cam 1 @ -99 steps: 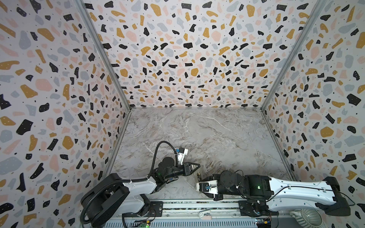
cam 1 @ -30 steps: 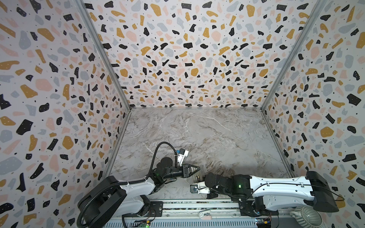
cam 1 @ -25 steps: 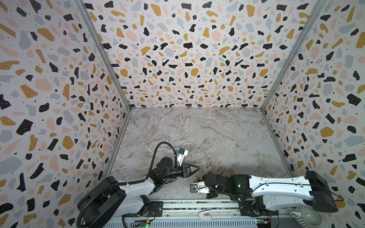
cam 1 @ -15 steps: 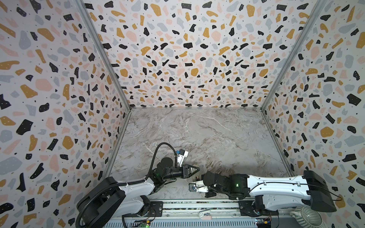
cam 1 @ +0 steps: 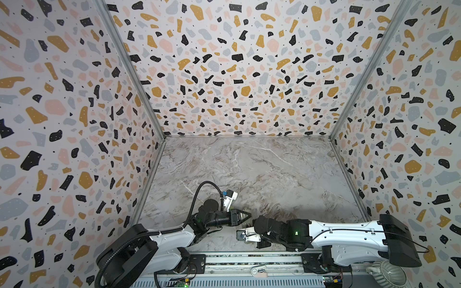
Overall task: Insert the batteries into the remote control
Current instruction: 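Keep pressing the second battery down into the compartment with the right gripper, then lift the right gripper off the remote and move it over the beige cover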
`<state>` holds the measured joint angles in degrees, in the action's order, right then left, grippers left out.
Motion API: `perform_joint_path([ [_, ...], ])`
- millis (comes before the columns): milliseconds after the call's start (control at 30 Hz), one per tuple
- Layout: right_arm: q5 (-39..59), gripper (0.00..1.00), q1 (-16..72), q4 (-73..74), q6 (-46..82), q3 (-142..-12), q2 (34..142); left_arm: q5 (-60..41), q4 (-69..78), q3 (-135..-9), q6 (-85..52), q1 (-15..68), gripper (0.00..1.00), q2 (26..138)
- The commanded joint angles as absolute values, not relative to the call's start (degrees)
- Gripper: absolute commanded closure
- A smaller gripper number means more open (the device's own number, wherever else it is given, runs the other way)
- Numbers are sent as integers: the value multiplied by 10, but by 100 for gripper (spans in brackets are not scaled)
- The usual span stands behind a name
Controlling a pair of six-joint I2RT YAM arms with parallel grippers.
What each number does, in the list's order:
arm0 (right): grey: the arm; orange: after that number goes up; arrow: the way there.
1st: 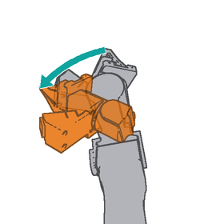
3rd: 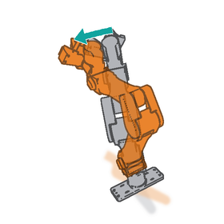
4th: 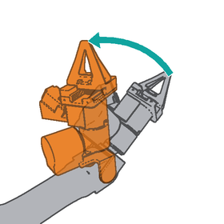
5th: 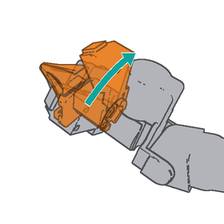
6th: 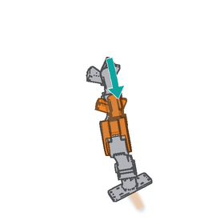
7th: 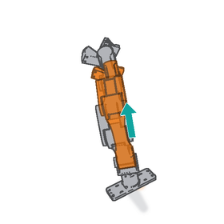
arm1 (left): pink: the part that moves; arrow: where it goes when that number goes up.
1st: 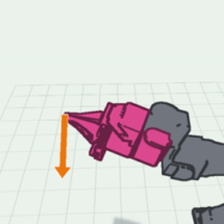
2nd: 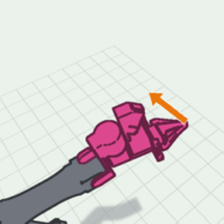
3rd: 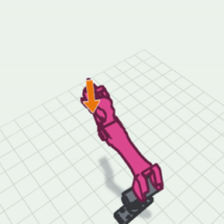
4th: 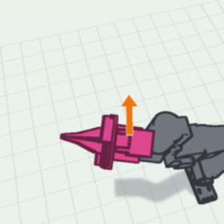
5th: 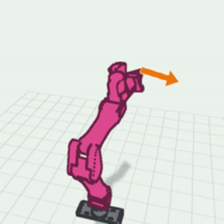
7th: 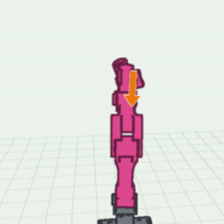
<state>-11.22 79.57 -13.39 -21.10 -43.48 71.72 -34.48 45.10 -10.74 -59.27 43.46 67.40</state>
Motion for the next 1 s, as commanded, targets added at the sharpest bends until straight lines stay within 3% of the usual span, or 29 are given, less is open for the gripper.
perform_joint_path([
  [0, -142, 97, 787, -151, -208, -447, 726, -380, 509, -111, -603, 442, 100, 648],
  [133, -135, 92, 787, -142, -198, -452, 708, -349, 463, -114, -585, 439, 100, 633],
  [333, -110, 73, 769, -130, -167, -462, 642, -304, 425, -87, -589, 383, 100, 578],
  [667, -32, 45, 641, -123, -83, -489, 611, -269, 361, -58, -576, 301, 100, 478],
  [767, -28, 41, 604, -131, -51, -492, 641, -267, 351, -53, -572, 290, 100, 461],
  [967, 41, 43, 543, -112, 18, -487, 717, -264, 302, -48, -553, 280, 100, 426],
])
